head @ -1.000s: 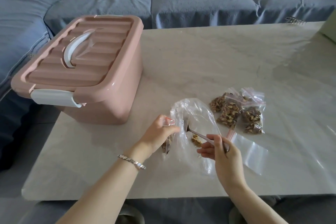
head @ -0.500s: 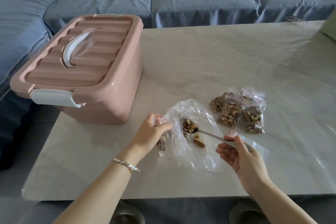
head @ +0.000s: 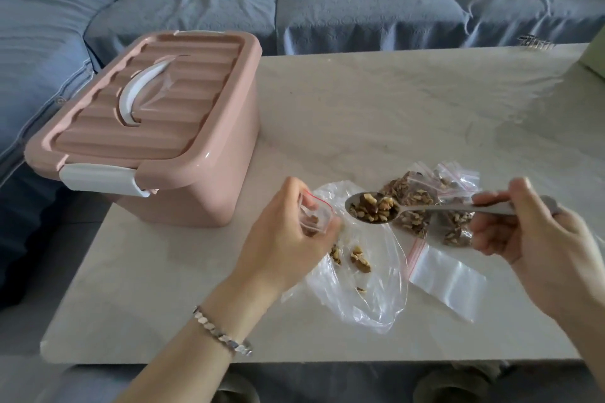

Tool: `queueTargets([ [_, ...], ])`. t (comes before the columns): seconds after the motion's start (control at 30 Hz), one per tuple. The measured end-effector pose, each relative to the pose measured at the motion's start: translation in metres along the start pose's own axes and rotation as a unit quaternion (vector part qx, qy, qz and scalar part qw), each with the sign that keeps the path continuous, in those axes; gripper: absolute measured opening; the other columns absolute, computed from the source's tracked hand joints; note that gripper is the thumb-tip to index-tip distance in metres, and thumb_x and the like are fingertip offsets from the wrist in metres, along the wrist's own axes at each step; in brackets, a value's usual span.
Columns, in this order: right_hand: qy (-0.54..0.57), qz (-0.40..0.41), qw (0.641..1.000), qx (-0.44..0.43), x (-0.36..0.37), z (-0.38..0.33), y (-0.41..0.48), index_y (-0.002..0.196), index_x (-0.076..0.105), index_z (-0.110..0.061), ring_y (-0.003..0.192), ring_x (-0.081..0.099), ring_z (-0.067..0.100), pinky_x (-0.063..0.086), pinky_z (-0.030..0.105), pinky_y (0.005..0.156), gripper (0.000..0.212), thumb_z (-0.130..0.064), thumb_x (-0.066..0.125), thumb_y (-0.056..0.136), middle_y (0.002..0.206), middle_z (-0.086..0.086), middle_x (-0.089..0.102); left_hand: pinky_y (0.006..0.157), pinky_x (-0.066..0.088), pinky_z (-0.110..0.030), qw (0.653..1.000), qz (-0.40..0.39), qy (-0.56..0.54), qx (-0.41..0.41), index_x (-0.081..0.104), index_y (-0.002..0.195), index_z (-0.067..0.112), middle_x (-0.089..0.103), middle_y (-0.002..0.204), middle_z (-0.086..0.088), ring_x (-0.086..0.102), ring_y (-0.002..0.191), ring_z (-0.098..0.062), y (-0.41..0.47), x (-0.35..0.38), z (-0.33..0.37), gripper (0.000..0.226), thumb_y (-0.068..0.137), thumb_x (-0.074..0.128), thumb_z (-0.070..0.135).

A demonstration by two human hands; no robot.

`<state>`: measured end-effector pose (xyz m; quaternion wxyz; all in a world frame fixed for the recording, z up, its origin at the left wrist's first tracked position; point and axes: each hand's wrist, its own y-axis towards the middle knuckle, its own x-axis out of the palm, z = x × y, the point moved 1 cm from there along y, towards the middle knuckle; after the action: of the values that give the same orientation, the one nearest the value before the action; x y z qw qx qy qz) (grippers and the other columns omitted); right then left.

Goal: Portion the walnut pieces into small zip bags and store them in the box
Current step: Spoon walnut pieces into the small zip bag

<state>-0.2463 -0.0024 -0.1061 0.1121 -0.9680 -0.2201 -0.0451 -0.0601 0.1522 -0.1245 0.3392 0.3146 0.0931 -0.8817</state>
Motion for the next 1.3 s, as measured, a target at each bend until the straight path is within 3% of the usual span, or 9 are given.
queueTargets([
  [0.1, -0.031, 0.001, 0.999, -0.029, 0.005, -0.028, 0.005, 0.051, 0.069, -0.017, 0.03, 0.048, 0.012, 0.037, 0.012, 0.034, 0.061, -0.034, 0.034, 0.098, 0.041, 0.004, 0.056, 0.059, 0.04, -0.019, 1.0, -0.011, -0.007, -0.007, 0.038, 0.08, 0.026, 0.059, 0.08, 0.008, 0.055, 0.066, -0.003, 0.002, 0.011, 0.004, 0.03, 0.078, 0.065, 0.038],
  [0.3, -0.14, -0.042, 0.985, -0.092, 0.03, -0.055, -0.002, 0.065, 0.06, -0.006, 0.029, 0.049, 0.017, 0.037, 0.016, 0.031, 0.045, -0.028, 0.038, 0.098, 0.042, 0.009, 0.058, 0.061, 0.042, -0.019, 0.998, -0.055, -0.032, 0.018, 0.037, 0.083, 0.024, 0.059, 0.08, 0.006, 0.056, 0.072, -0.007, 0.002, 0.027, 0.007, 0.031, 0.079, 0.066, 0.036],
  [0.43, -0.247, -0.092, 0.946, -0.188, 0.05, -0.062, -0.02, 0.064, 0.063, -0.014, 0.033, 0.055, 0.016, 0.041, 0.016, 0.036, 0.042, -0.035, 0.044, 0.094, 0.05, 0.006, 0.063, 0.058, 0.035, -0.013, 0.998, -0.056, -0.031, 0.022, 0.037, 0.083, 0.024, 0.053, 0.074, 0.009, 0.05, 0.067, -0.003, 0.0, 0.032, 0.009, 0.033, 0.077, 0.066, 0.038],
  [0.57, -0.329, -0.112, 0.887, -0.305, 0.053, -0.07, -0.034, 0.065, 0.061, -0.026, 0.039, 0.058, 0.006, 0.041, 0.006, 0.043, 0.04, -0.05, 0.04, 0.089, 0.056, -0.008, 0.064, 0.069, 0.045, -0.023, 0.998, -0.053, -0.039, 0.012, 0.034, 0.083, 0.03, 0.057, 0.085, 0.008, 0.058, 0.074, -0.004, 0.0, 0.035, 0.004, 0.033, 0.078, 0.065, 0.04],
  [0.63, -0.325, -0.119, 0.883, -0.319, 0.052, -0.071, -0.036, 0.067, 0.061, -0.027, 0.04, 0.059, 0.006, 0.041, 0.006, 0.044, 0.042, -0.053, 0.037, 0.089, 0.057, -0.009, 0.063, 0.072, 0.046, -0.027, 0.998, -0.053, -0.038, 0.006, 0.031, 0.08, 0.031, 0.056, 0.089, 0.01, 0.059, 0.079, -0.007, 0.0, 0.035, 0.003, 0.034, 0.079, 0.064, 0.04],
  [0.93, -0.307, -0.154, 0.898, -0.273, 0.057, -0.046, -0.037, 0.066, 0.063, -0.026, 0.04, 0.059, 0.006, 0.044, 0.009, 0.046, 0.038, -0.047, 0.039, 0.085, 0.057, -0.006, 0.064, 0.064, 0.041, -0.024, 0.999, -0.034, -0.017, 0.022, 0.03, 0.082, 0.027, 0.054, 0.077, 0.008, 0.055, 0.076, -0.012, -0.002, 0.032, 0.004, 0.038, 0.078, 0.065, 0.04],
  [1.13, -0.164, -0.023, 0.962, -0.219, 0.029, -0.044, -0.031, 0.066, 0.063, -0.014, 0.038, 0.058, 0.019, 0.045, 0.017, 0.039, 0.043, -0.046, 0.041, 0.086, 0.055, 0.007, 0.064, 0.073, 0.05, -0.029, 0.998, -0.001, -0.059, -0.015, 0.034, 0.083, 0.028, 0.058, 0.084, 0.011, 0.06, 0.074, 0.0, -0.005, 0.022, -0.001, 0.034, 0.079, 0.067, 0.036],
  [1.23, -0.153, -0.005, 0.982, -0.109, 0.013, 0.0, -0.019, 0.075, 0.063, -0.001, 0.04, 0.059, 0.02, 0.048, 0.02, 0.04, 0.037, -0.022, 0.04, 0.095, 0.057, 0.012, 0.066, 0.07, 0.048, -0.027, 0.998, 0.026, -0.058, -0.025, 0.037, 0.087, 0.024, 0.058, 0.082, 0.011, 0.059, 0.074, -0.004, -0.003, 0.016, -0.001, 0.033, 0.078, 0.067, 0.035],
  [1.3, -0.131, -0.016, 0.991, 0.002, 0.007, 0.037, -0.011, 0.083, 0.062, 0.004, 0.044, 0.062, 0.021, 0.05, 0.022, 0.043, 0.033, -0.016, 0.04, 0.096, 0.055, 0.013, 0.065, 0.07, 0.049, -0.03, 0.998, 0.028, -0.061, -0.02, 0.037, 0.087, 0.023, 0.057, 0.083, 0.01, 0.06, 0.077, -0.009, -0.001, 0.014, -0.001, 0.034, 0.078, 0.067, 0.034],
])
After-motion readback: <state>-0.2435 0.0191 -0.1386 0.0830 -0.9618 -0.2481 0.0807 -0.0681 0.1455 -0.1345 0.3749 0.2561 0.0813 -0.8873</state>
